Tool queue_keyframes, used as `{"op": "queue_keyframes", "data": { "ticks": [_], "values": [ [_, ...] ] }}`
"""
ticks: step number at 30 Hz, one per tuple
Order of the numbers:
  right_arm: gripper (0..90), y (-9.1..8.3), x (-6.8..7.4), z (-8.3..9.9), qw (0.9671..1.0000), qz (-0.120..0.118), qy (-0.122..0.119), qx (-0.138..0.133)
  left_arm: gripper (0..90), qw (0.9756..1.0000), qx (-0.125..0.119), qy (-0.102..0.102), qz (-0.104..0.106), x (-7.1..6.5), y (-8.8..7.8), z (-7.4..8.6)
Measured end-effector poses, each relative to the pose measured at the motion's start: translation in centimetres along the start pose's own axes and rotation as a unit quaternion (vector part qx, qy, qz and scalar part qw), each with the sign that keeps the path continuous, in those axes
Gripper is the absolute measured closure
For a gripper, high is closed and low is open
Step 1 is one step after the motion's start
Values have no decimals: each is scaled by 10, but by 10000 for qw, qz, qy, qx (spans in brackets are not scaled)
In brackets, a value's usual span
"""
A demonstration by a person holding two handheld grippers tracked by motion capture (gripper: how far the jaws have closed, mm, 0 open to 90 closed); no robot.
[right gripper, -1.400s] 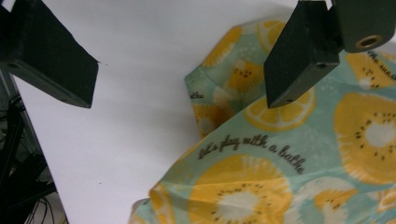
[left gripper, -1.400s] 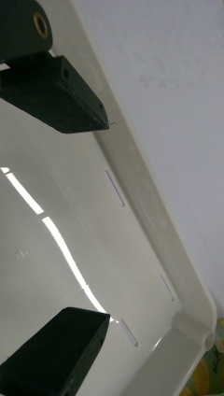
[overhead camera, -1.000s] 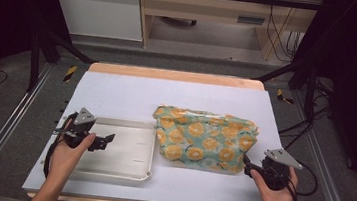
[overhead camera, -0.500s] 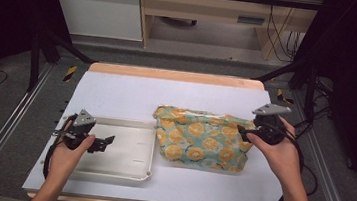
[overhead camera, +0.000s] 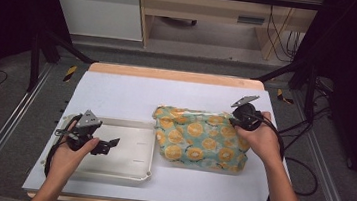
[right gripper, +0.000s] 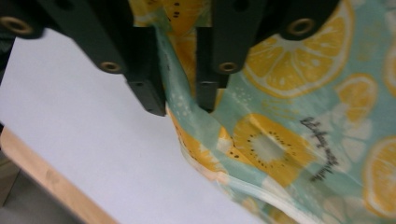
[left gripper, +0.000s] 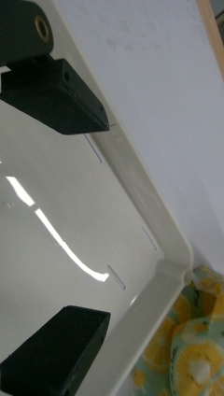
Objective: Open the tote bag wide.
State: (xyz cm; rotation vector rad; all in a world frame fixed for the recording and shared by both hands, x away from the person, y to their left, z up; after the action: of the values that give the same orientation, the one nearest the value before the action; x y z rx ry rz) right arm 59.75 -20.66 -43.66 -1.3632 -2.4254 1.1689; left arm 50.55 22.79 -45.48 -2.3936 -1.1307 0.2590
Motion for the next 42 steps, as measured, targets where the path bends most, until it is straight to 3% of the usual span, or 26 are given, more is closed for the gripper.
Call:
{"op": "queue_keyframes", "data": {
  "ticks": [2,3,4,5,6,8,9,10,11,15,18,23,24,25,26,27,28,30,32,34,37,40,41,42],
  "values": [
    [858,-15,1,-10,9992,51,62,-384,88,10000,-8,68,50,-6,0,-4],
    [858,-15,1,-10,9992,51,62,-384,88,9999,0,131,105,-10,1,-6],
    [879,-28,3,-16,9977,49,66,-676,98,9993,31,306,200,-18,4,-12],
    [879,-28,3,-16,9977,49,66,-676,99,9993,31,306,200,-18,4,-12],
    [882,-34,5,-18,9967,51,76,-804,99,9985,27,464,285,-26,8,-17],
    [883,-58,16,-24,9923,-16,55,-1240,107,9977,10,578,347,-34,14,-26],
    [883,-58,16,-24,9923,-16,55,-1240,107,9972,5,628,397,-39,19,-31],
    [884,-73,25,-27,9889,-57,-16,-1486,120,9966,-38,709,407,-45,29,-43],
    [884,-73,25,-27,9889,-57,-16,-1486,124,9966,-38,709,407,-45,29,-43],
    [882,-95,41,-26,9836,-132,-116,-1797,121,9939,40,932,590,-55,52,-66],
    [879,-107,50,-24,9798,-252,-200,-1975,105,9887,234,1319,678,-62,73,-82],
    [879,-116,52,-24,9770,-282,-236,-2100,102,9870,422,1298,845,-63,95,-92],
    [879,-119,53,-23,9763,-293,-259,-2130,137,9868,424,1216,985,-66,99,-93],
    [879,-119,53,-23,9763,-293,-259,-2130,180,9868,424,1216,985,-66,99,-93],
    [879,-123,56,-20,9755,-318,-289,-2157,224,9858,443,1100,1185,-70,100,-94],
    [879,-123,56,-20,9755,-318,-289,-2157,263,9858,443,1100,1185,-70,100,-94],
    [879,-128,60,-15,9744,-327,-258,-2208,358,9846,525,1252,1098,-73,101,-92],
    [881,-133,64,-9,9738,-317,-262,-2235,444,9842,638,1306,1014,-75,101,-89],
    [883,-138,70,1,9740,-349,-259,-2225,585,9848,566,1290,1018,-78,98,-88],
    [883,-139,72,5,9744,-356,-272,-2203,607,9846,601,1235,1081,-82,97,-86],
    [886,-140,83,25,9780,-354,-318,-2031,795,9854,449,1290,1013,-89,91,-83],
    [898,-132,95,51,9845,-418,-347,-1669,843,9896,66,1221,752,-94,80,-85],
    [898,-132,95,51,9845,-418,-347,-1669,851,9896,66,1221,752,-94,80,-85],
    [900,-126,101,64,9864,-497,-344,-1525,856,9899,-42,1228,707,-96,77,-86]
  ]
}}
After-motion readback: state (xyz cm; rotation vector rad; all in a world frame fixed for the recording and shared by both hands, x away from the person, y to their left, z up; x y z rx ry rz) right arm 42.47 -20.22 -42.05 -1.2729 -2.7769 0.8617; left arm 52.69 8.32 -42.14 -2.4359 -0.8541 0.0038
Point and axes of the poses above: each handheld gripper's, and its own axes: y roughly forward along the jaws, z roughly out of its underside, x roughly to its left, the point moved 6 cm from there along y, roughly forward along the jaws, and after that the axes turned 9 degrees about -x, right-handed, at the moved point
